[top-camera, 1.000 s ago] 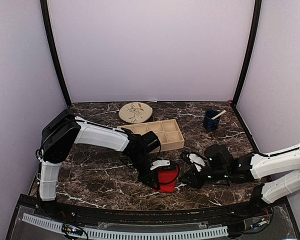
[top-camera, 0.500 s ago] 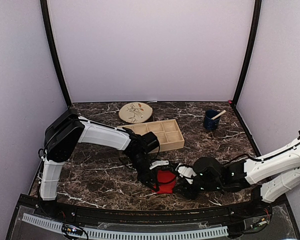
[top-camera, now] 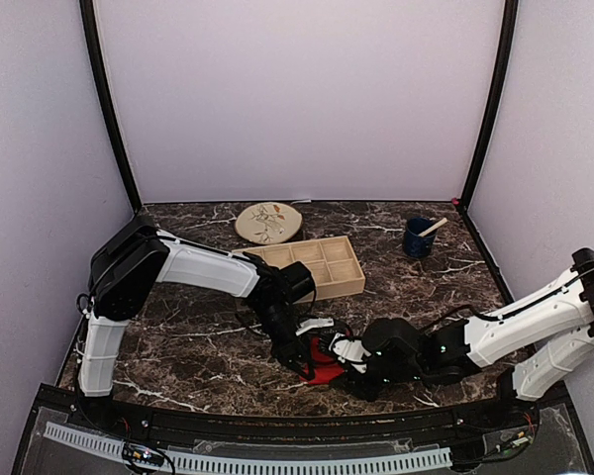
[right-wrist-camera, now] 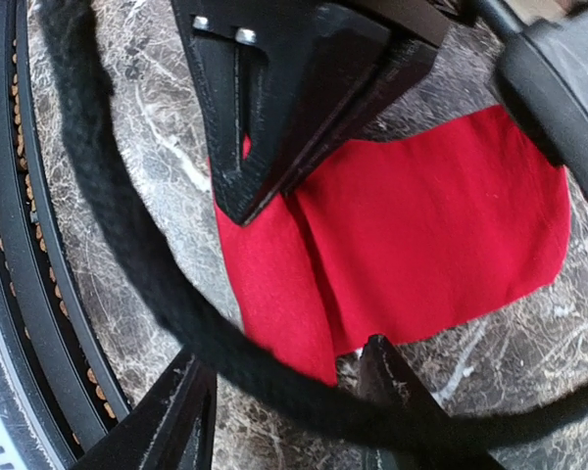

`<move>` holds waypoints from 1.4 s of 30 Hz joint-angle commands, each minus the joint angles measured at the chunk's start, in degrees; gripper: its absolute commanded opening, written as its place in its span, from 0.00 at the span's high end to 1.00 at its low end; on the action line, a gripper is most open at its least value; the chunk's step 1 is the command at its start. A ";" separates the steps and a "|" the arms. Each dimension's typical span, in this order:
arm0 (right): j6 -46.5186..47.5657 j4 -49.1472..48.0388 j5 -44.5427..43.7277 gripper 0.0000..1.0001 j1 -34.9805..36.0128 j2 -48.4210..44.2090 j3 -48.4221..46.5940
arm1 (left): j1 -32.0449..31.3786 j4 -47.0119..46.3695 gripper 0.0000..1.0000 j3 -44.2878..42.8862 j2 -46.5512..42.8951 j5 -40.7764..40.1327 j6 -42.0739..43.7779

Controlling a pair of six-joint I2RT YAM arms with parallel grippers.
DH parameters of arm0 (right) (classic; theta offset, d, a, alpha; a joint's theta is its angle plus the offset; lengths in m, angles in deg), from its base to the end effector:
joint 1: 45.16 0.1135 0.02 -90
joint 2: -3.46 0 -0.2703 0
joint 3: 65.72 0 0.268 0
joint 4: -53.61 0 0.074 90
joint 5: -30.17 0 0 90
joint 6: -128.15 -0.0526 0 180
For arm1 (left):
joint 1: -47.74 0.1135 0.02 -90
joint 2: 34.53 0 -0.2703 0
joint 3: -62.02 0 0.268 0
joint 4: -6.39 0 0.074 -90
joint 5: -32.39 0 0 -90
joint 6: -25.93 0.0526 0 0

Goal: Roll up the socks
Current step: Roll the sock at the center of the board.

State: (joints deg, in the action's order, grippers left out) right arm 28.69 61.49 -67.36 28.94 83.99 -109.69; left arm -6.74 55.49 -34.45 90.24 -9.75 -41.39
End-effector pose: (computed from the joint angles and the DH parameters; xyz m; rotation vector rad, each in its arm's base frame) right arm 0.0836 0.2682 0.1322 -1.2312 2.0706 0.5556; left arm 0.2204 -0.3759 0.1018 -1.8726 -2.1252 1.2930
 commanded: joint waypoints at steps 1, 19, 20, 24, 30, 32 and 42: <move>1.94 -0.97 0.44 0.55 0.62 1.89 -1.92 | 0.25 3.06 1.00 -0.41 1.32 -0.78 0.25; 3.56 -1.77 2.06 0.77 0.65 6.23 -3.21 | 0.34 3.10 1.00 -0.39 1.44 -0.74 0.27; 3.56 -1.65 2.12 0.79 0.64 6.37 -3.24 | 0.34 3.06 1.00 -0.37 1.40 -0.73 0.29; 3.48 -1.75 2.80 0.92 0.55 7.16 -3.33 | 0.43 3.07 1.00 -0.33 1.44 -0.72 0.18; 2.99 -1.88 3.54 1.00 0.36 7.90 -3.46 | 0.63 2.40 0.98 -0.33 1.35 -2.71 -1.62; 2.66 -1.85 3.98 1.00 0.13 7.97 -3.39 | 1.04 1.62 0.86 -0.11 1.16 -3.38 -2.86; 0.36 -2.77 6.52 1.00 -2.44 7.55 -2.50 | 3.27 -5.60 0.69 5.67 -4.39 -4.97 -7.00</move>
State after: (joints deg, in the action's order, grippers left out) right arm 30.68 60.16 -62.81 27.59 91.12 -112.16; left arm -5.10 53.09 -31.94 88.60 -9.69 -46.27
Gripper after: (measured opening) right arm 0.038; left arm 0.308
